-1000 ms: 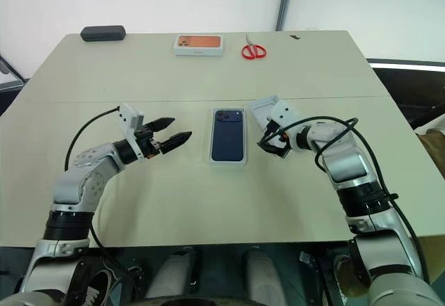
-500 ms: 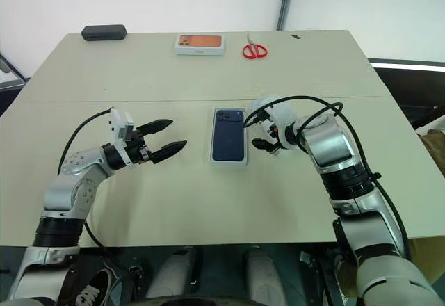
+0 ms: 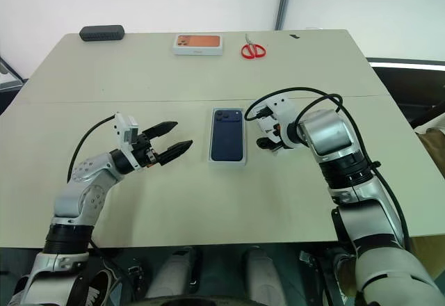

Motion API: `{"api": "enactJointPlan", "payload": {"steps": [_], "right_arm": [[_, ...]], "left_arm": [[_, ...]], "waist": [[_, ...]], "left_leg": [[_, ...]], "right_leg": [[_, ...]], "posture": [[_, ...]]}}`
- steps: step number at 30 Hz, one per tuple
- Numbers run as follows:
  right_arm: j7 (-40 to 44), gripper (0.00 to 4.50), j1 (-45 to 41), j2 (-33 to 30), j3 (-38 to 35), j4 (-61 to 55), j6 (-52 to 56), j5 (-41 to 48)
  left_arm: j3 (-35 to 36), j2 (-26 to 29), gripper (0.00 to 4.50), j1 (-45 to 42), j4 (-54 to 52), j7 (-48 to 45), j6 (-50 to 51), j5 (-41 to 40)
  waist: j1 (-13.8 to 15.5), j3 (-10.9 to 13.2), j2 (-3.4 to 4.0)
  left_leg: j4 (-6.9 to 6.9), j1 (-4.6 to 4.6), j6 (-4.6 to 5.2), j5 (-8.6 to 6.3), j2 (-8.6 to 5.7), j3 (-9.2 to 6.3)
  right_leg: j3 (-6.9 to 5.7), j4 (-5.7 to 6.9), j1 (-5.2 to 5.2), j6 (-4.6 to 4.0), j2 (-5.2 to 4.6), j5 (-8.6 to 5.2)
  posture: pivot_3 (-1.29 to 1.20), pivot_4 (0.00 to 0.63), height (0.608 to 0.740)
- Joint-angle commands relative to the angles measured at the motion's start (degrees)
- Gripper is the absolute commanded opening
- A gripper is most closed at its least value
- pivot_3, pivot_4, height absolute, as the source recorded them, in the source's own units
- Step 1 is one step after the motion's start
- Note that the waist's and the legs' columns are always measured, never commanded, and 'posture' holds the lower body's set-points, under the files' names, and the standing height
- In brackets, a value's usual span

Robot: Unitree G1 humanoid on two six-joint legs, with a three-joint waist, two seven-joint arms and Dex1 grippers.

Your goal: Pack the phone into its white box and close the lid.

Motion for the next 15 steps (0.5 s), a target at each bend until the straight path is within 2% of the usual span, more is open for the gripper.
{"api": "enactJointPlan", "payload": {"steps": [1, 12, 15], "right_arm": [[-2.1, 4.46, -2.4, 0.6, -0.8, 1.4, 0.0, 0.2], [-3.5, 4.46, -2.1, 1.3, 0.5, 1.7, -0.5, 1.6], [-4.4, 3.15, -1.6, 1.8, 0.1, 1.3, -0.1, 2.1]], "left_arm": [[0.6, -0.3, 4.5, 0.5, -3.2, 1.2, -0.7, -0.8], [0.8, -1.5, 4.5, 2.9, -5.5, 4.3, -0.7, -0.9], [0.8, -1.6, 4.5, 3.0, -5.8, 4.9, -0.5, -0.9]], "waist": [[0.0, 0.0, 0.0], [0.0, 0.0, 0.0], [-0.1, 0.0, 0.0]], "left_leg": [[0.0, 0.0, 0.0, 0.0, 0.0, 0.0], [0.0, 0.0, 0.0, 0.0, 0.0, 0.0], [0.01, 0.01, 0.0, 0.0, 0.0, 0.01]], "right_leg": [[0.0, 0.0, 0.0, 0.0, 0.0, 0.0], [0.0, 0.0, 0.0, 0.0, 0.01, 0.0], [0.01, 0.01, 0.0, 0.0, 0.03, 0.0]], "posture": [[0.0, 0.15, 0.74], [0.0, 0.15, 0.74], [0.0, 0.15, 0.74]]}}
